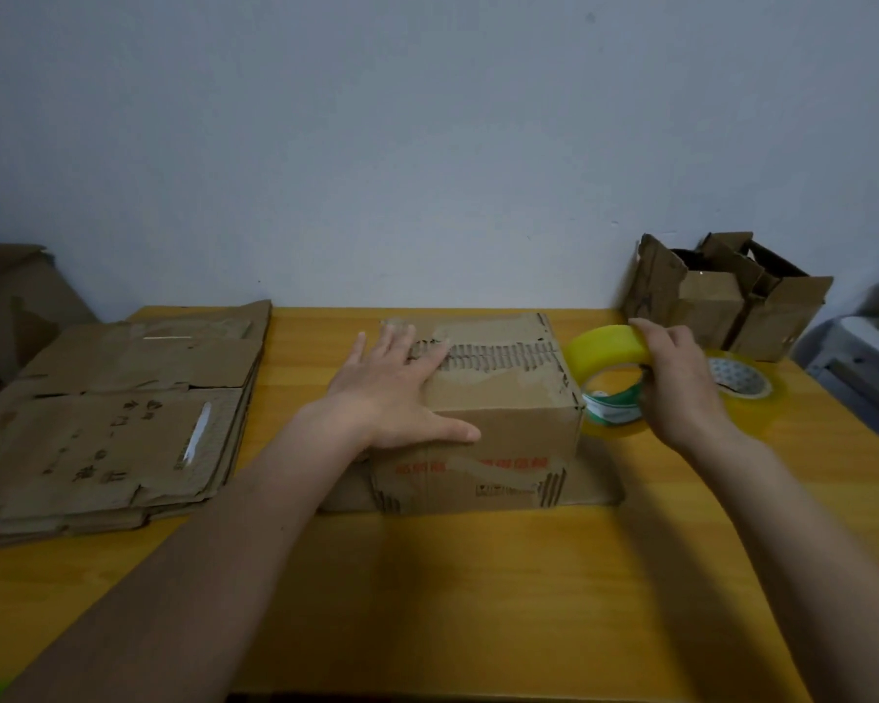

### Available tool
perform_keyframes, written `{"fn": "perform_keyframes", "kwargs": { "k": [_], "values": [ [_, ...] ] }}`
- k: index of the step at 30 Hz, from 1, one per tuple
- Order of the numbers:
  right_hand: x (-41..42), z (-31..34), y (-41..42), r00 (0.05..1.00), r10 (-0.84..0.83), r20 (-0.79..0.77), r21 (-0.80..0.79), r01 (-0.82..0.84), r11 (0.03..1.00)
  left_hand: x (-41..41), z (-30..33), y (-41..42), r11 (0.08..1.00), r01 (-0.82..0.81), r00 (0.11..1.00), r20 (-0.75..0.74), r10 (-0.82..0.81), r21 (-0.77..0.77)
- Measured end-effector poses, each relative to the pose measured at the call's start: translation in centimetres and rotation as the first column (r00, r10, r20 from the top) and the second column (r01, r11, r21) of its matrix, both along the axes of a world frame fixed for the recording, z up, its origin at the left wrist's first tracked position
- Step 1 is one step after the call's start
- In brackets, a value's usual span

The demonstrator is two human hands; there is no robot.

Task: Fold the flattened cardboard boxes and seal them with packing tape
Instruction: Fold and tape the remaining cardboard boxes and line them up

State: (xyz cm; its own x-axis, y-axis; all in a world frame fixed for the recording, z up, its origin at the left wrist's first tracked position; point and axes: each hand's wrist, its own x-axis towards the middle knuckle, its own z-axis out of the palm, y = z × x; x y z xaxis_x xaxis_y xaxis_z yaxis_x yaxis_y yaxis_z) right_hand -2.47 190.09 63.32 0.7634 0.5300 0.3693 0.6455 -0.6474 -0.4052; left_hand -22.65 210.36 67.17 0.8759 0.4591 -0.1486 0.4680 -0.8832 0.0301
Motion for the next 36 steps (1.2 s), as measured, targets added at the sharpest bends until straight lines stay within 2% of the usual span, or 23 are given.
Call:
{"fn": "perform_keyframes", "kwargs": {
  "k": [3, 6, 8, 11, 13, 15, 18, 22, 26, 29, 33, 36],
  "values": [
    [-1.1, 0.2, -0.5, 0.993, 0.100, -0.058, -0.050, -0.103, 0.993, 0.5, 0.4, -0.2, 0.995, 0.076, 0.997, -0.031, -0.074, 0.068],
    [-3.4, 0.8, -0.6, 0.917, 0.336, -0.217, -0.002, -0.345, 0.939, 1.6, 0.4, -2.6, 0.989, 0.121, 0.991, -0.055, -0.126, -0.080],
    [-4.5, 1.5, -0.9, 0.817, 0.424, -0.391, 0.092, -0.423, 0.901, 2.4, 0.3, -3.6, 0.982, 0.152, 0.988, -0.014, -0.154, -0.108],
    [-5.9, 3.2, -1.8, 0.634, 0.497, -0.593, 0.315, -0.385, 0.868, 2.7, 0.0, -2.6, 0.976, 0.211, 0.977, 0.045, -0.208, -0.060],
    [-6.8, 3.2, -2.1, 0.496, 0.572, -0.653, 0.436, -0.372, 0.820, 2.4, -0.1, -1.1, 0.968, 0.243, 0.969, 0.055, -0.240, -0.067],
    [-8.1, 2.4, -1.5, 0.409, 0.617, -0.672, 0.459, -0.424, 0.781, 1.9, -0.3, -0.1, 0.965, 0.258, 0.965, 0.066, -0.255, -0.037],
    [-9.7, 0.3, 0.5, 0.371, 0.647, -0.666, 0.441, -0.504, 0.743, 1.6, -0.2, 1.0, 0.966, 0.253, 0.961, 0.126, -0.246, -0.049],
    [-10.6, -1.4, 2.4, 0.340, 0.641, -0.688, 0.466, -0.471, 0.749, 1.9, -0.2, 2.1, 0.960, 0.216, 0.969, 0.159, -0.188, -0.180],
    [-10.8, -1.9, 2.6, 0.330, 0.645, -0.690, 0.477, -0.462, 0.747, 2.2, -0.4, 2.1, 0.969, 0.200, 0.969, 0.174, -0.173, -0.148],
    [-11.3, -1.7, 2.7, 0.348, 0.658, -0.668, 0.499, -0.447, 0.742, 2.3, -0.7, 2.2, 0.965, 0.181, 0.966, 0.220, -0.138, -0.191],
    [-11.5, -2.1, 2.4, 0.277, 0.665, -0.694, 0.529, -0.431, 0.731, 2.3, -1.0, 2.3, 0.972, 0.175, 0.963, 0.231, -0.136, -0.157],
    [-11.9, -3.4, 1.7, 0.304, 0.601, -0.739, 0.464, -0.416, 0.782, 2.5, -1.1, 2.3, 0.977, 0.164, 0.966, 0.224, -0.130, -0.139]
  ]
}}
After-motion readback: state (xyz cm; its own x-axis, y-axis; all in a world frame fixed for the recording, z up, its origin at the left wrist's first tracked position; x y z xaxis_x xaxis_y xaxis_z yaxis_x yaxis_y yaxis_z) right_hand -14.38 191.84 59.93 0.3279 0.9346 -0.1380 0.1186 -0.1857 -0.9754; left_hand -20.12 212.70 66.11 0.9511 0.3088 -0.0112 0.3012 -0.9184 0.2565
